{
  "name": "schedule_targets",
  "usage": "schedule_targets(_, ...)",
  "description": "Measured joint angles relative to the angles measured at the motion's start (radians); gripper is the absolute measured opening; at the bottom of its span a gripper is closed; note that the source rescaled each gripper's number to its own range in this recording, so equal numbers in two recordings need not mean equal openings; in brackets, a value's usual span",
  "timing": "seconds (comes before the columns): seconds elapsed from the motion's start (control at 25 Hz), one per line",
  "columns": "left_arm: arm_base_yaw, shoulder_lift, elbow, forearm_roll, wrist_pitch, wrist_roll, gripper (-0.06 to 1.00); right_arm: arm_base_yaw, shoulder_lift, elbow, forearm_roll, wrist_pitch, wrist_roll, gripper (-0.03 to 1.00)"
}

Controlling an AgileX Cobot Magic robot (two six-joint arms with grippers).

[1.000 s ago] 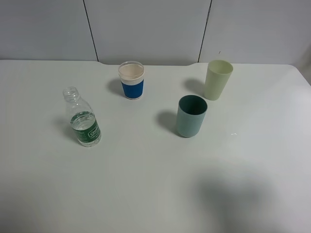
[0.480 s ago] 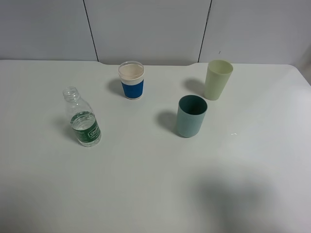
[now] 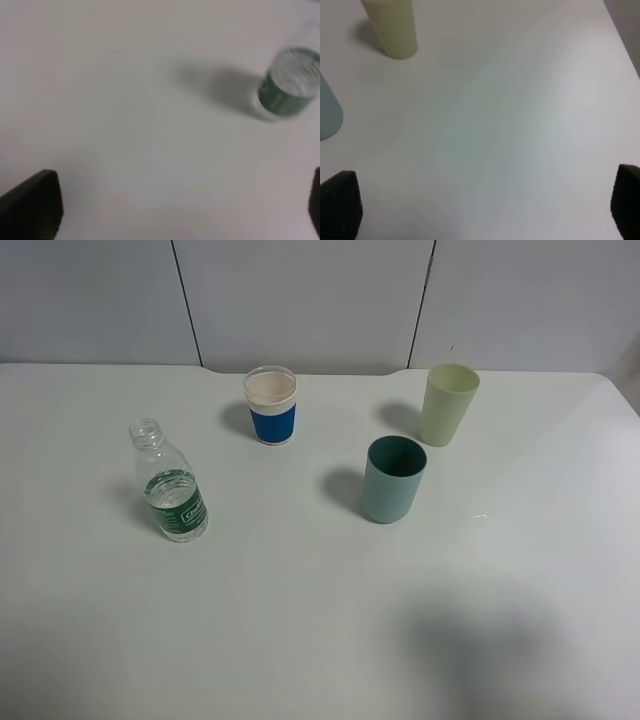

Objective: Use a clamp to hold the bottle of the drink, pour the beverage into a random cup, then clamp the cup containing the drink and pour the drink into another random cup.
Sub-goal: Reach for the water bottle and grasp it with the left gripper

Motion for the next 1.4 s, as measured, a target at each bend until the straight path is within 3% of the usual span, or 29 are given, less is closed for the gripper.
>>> schedule_targets(0.16,0.000,0.187,-0.008,-0.086,-0.021,0.128,1.00,0.000,0.000,0.000,0.000,0.000,0.000,1.00)
schedule_targets(0.44,-0.002,0.382,-0.008,-0.131,-0.055,0.262,1.00,0.000,0.000,0.000,0.000,0.000,0.000,1.00)
schedule_targets(0.52,-0.023,0.446,0.007,-0.131,-0.105,0.279,1.00,0.000,0.000,0.000,0.000,0.000,0.000,1.00)
schedule_targets(0.92,-0.147,0.531,0.155,-0.140,-0.318,0.282,1.00,0.000,0.000,0.000,0.000,0.000,0.000,1.00)
schedule_targets(1.12,-0.226,0.554,0.249,-0.229,-0.509,0.275,1.00,0.000,0.000,0.000,0.000,0.000,0.000,1.00)
schedule_targets(1.2,-0.279,0.602,0.303,-0.300,-0.638,0.224,1.00,0.000,0.000,0.000,0.000,0.000,0.000,1.00)
schedule_targets(1.4,-0.318,0.668,0.315,-0.314,-0.758,0.125,1.00,0.000,0.000,0.000,0.000,0.000,0.000,1.00)
